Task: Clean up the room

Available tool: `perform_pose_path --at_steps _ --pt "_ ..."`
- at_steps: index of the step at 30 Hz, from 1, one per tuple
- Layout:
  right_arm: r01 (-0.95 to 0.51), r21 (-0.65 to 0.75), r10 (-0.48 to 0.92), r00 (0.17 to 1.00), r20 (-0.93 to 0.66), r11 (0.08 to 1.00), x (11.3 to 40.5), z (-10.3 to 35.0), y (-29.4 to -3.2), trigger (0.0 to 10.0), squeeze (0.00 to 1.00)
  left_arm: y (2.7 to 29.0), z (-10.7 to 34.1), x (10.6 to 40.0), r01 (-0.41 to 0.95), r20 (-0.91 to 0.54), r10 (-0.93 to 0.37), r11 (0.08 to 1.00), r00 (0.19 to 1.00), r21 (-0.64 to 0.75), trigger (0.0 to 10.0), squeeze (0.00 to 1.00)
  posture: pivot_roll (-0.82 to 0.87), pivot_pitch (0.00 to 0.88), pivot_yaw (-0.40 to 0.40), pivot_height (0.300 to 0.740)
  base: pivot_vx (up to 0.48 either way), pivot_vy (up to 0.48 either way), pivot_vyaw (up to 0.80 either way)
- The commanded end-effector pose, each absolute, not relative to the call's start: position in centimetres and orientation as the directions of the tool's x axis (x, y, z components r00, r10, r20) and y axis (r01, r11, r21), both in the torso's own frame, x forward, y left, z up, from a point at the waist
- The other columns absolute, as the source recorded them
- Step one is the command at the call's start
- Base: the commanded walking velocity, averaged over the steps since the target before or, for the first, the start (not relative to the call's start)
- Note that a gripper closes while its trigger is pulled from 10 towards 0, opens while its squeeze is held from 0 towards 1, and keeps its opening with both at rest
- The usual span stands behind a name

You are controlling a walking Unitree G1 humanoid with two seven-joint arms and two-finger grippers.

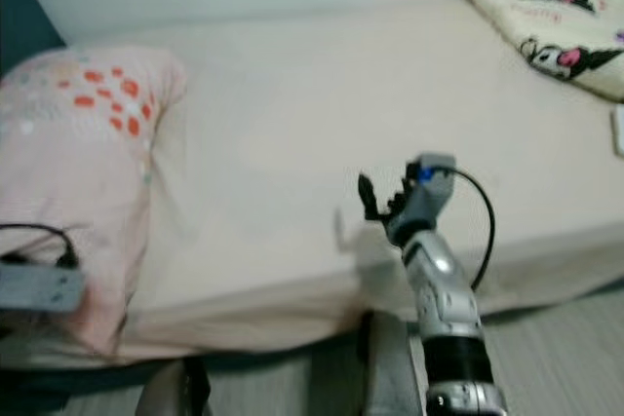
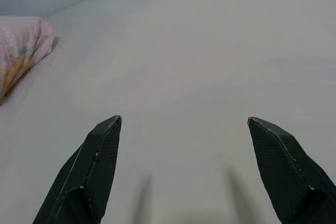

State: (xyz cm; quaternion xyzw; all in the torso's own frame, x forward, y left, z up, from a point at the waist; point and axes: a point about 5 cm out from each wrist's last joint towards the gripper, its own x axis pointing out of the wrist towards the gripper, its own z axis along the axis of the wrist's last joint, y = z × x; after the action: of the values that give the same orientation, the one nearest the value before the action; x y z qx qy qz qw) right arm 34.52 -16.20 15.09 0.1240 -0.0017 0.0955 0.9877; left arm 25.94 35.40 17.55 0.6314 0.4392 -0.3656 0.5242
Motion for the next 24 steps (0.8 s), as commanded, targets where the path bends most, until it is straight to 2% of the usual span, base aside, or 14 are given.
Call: perform_pose_path --at_steps 1,4,6,7,10,11,13,15,17,19,21,22,23,24 --pt "-0.205 0.26 0.202 0.979 0.036 0.944 34.7 15.0 -15.8 10.0 0.0 33.5 18.6 25.0 0.955 -0.958 0.019 -0.093 0.285 0.282 10.0 0.0 -0.03 0.081 0.007 0.471 0.0 0.0 0.0" --pt "-0.205 0.26 0.202 0.979 0.036 0.944 34.7 15.0 -15.8 10.0 0.0 33.5 18.6 25.0 0.955 -0.958 0.019 -0.093 0.285 0.282 10.0 0.0 -0.03 0.081 0.007 0.471 0.0 0.0 0.0" --pt "-0.212 0.269 0.209 0.977 0.042 0.939 34.9 15.1 -15.7 10.0 0.0 31.5 19.2 24.6 0.954 -0.956 -0.142 -0.117 0.258 0.275 10.0 0.0 -0.01 0.069 0.005 0.471 0.0 0.0 0.0" --pt "-0.221 0.28 0.216 0.975 0.049 0.934 35.1 15.3 -15.5 10.0 0.0 28.2 20.5 24.4 0.948 -0.879 -0.413 -0.102 0.237 0.303 10.0 0.0 -0.01 0.059 0.003 0.471 0.0 0.0 0.0" --pt "-0.221 0.28 0.216 0.975 0.049 0.934 35.1 15.3 -15.5 10.0 0.0 28.2 20.5 24.4 0.948 -0.879 -0.413 -0.102 0.237 0.303 10.0 0.0 -0.01 0.059 0.003 0.471 0.0 0.0 0.0" --pt "-0.227 0.287 0.221 0.974 0.052 0.931 35.4 15.3 -15.4 10.0 0.0 25.5 21.9 24.3 0.944 -0.713 -0.668 -0.051 0.211 0.327 10.0 0.0 -0.01 0.04 -0.003 0.471 0.0 0.0 0.0" --pt "-0.232 0.289 0.226 0.973 0.055 0.929 35.6 15.5 -15.3 10.0 0.0 23.8 22.7 23.7 0.952 -0.535 -0.829 -0.01 0.162 0.305 10.0 0.0 -0.02 0.025 -0.011 0.471 0.0 0.0 0.0" --pt "-0.232 0.289 0.226 0.973 0.055 0.929 35.6 15.5 -15.3 10.0 0.0 23.8 22.7 23.7 0.952 -0.535 -0.829 -0.01 0.162 0.305 10.0 0.0 -0.02 0.025 -0.011 0.471 0.0 0.0 0.0" --pt "-0.238 0.288 0.231 0.971 0.059 0.928 35.8 15.7 -15.3 10.0 0.0 23.0 23.3 23.5 0.962 -0.346 -0.926 0.058 0.151 0.267 10.0 0.0 -0.02 0.015 -0.014 0.471 0.0 0.0 0.0" --pt "-0.261 0.287 0.248 0.965 0.081 0.922 36.2 16.1 -15.7 10.0 0.0 22.5 22.9 26.2 0.9 0.044 -0.917 0.398 0.397 0.176 10.0 0.0 -0.02 0.0 -0.025 0.476 0.0 0.0 0.0" --pt "-0.261 0.287 0.248 0.965 0.081 0.922 36.2 16.1 -15.7 10.0 0.0 22.5 22.9 26.2 0.9 0.044 -0.917 0.398 0.397 0.176 10.0 0.0 -0.02 0.0 -0.025 0.476 0.0 0.0 0.0" --pt "-0.28 0.287 0.265 0.96 0.09 0.916 36.2 16.2 -15.6 10.0 0.0 22.5 22.0 28.0 0.817 0.181 -0.812 0.573 0.555 0.061 10.0 0.0 -0.02 0.0 -0.026 0.481 0.0 0.0 0.0" --pt "-0.28 0.287 0.265 0.96 0.09 0.916 36.2 16.2 -15.6 10.0 0.0 22.5 22.0 28.0 0.817 0.181 -0.812 0.573 0.555 0.061 10.0 0.0 -0.02 0.0 -0.026 0.481 0.0 0.0 0.0" --pt "-0.289 0.288 0.275 0.957 0.089 0.913 36.2 16.0 -15.6 10.0 0.0 22.0 20.2 29.4 0.711 0.238 -0.676 0.696 0.697 -0.104 10.0 0.0 -0.03 0.0 -0.034 0.486 0.0 0.0 0.0"
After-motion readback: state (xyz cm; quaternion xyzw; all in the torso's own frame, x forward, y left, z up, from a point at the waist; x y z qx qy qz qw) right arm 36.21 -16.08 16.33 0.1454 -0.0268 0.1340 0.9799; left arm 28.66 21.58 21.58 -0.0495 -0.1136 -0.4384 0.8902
